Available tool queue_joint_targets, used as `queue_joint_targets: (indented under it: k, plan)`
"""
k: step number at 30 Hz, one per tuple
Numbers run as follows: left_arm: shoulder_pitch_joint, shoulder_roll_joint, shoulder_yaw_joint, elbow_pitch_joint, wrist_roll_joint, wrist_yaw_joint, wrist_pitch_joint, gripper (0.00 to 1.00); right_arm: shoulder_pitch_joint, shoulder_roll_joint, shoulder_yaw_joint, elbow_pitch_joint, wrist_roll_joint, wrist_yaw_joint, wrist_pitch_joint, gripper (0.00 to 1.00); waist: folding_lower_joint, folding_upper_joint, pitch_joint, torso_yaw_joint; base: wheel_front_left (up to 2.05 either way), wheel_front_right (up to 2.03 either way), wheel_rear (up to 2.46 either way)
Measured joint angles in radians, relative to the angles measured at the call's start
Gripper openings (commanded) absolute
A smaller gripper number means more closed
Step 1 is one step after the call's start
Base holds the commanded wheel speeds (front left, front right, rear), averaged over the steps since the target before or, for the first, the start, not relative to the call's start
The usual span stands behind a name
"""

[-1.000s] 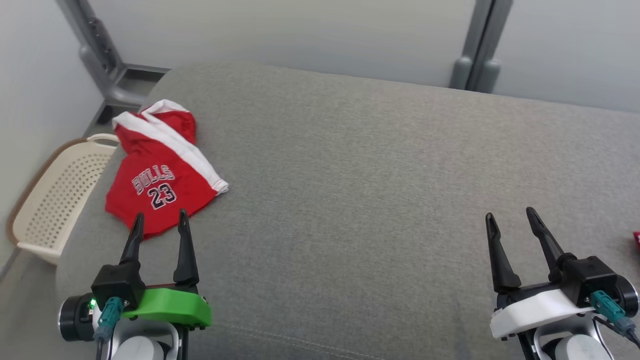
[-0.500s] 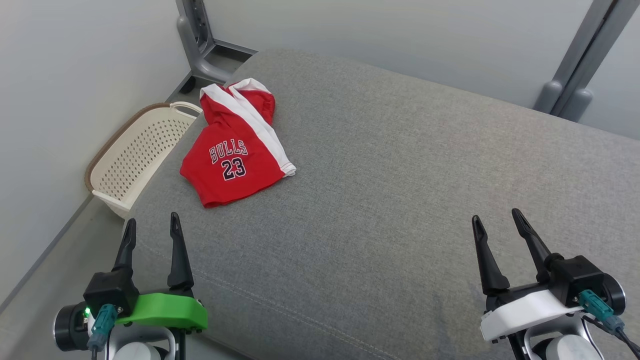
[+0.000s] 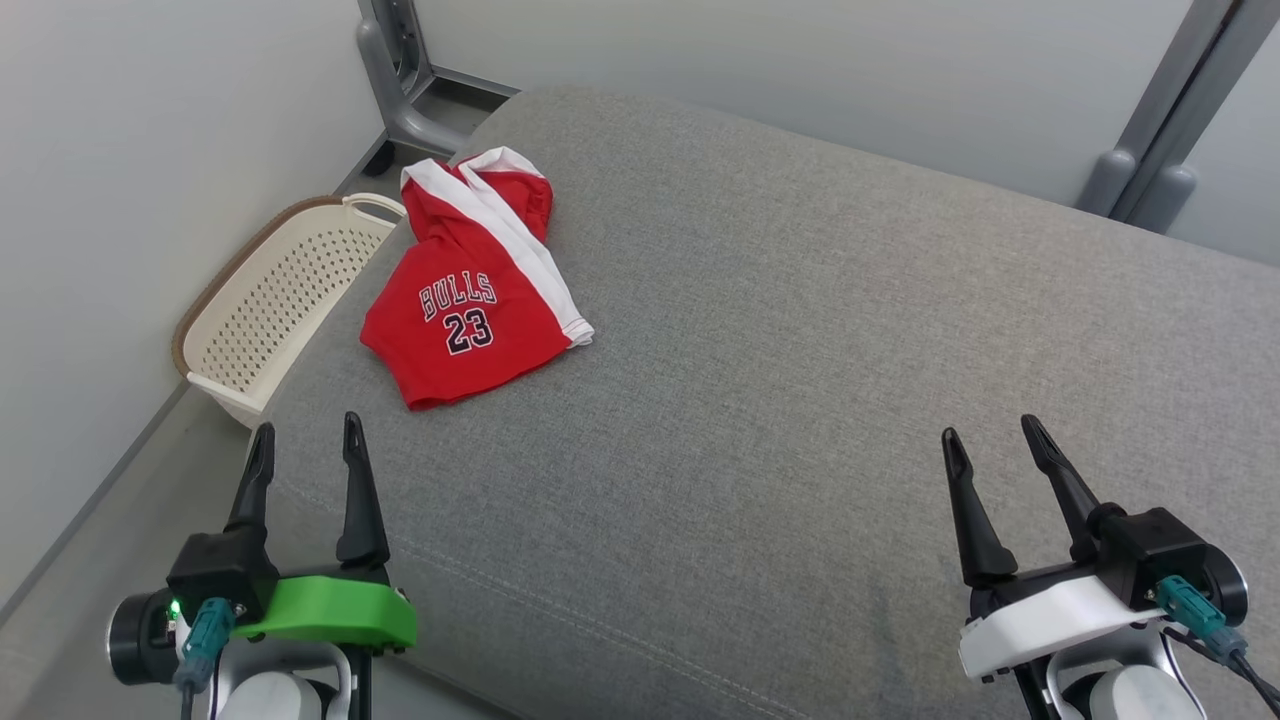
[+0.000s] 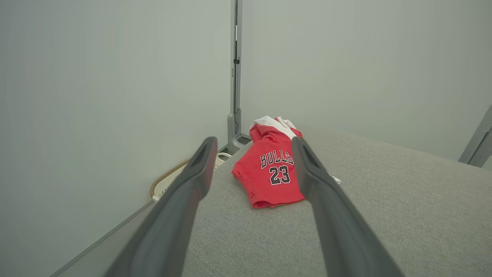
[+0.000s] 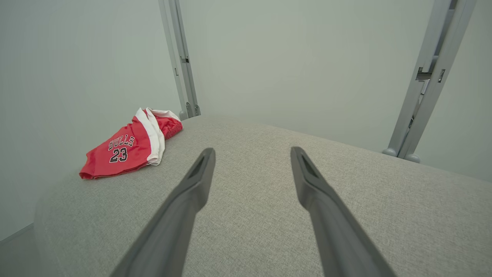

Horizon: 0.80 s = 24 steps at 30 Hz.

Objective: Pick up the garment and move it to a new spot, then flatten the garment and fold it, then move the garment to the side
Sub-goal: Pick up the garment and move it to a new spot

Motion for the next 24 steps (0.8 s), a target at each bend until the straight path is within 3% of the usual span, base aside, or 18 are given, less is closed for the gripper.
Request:
queue_joint_targets:
  k: [6,12,24]
  plan:
    - [-0.107,0.035,0.017,-0.033,0.001,-0.027,0.018,1.00,-0.021,-0.001,0.012,-0.005,0.000,0.000,0.004,1.00,0.0000,0.0000,0.017,-0.007,0.00,0.00,0.00]
    - [-0.275,0.078,0.035,-0.007,-0.035,-0.069,0.139,1.00,-0.048,-0.023,0.039,-0.012,-0.005,0.000,0.013,1.00,0.0000,0.0000,0.051,-0.042,0.00,0.00,0.00]
    - [-0.534,0.053,0.041,0.479,-0.193,-0.176,0.378,1.00,-0.114,-0.067,0.051,-0.044,-0.005,0.000,0.030,1.00,0.0002,0.0000,0.187,-0.140,0.00,0.00,0.00]
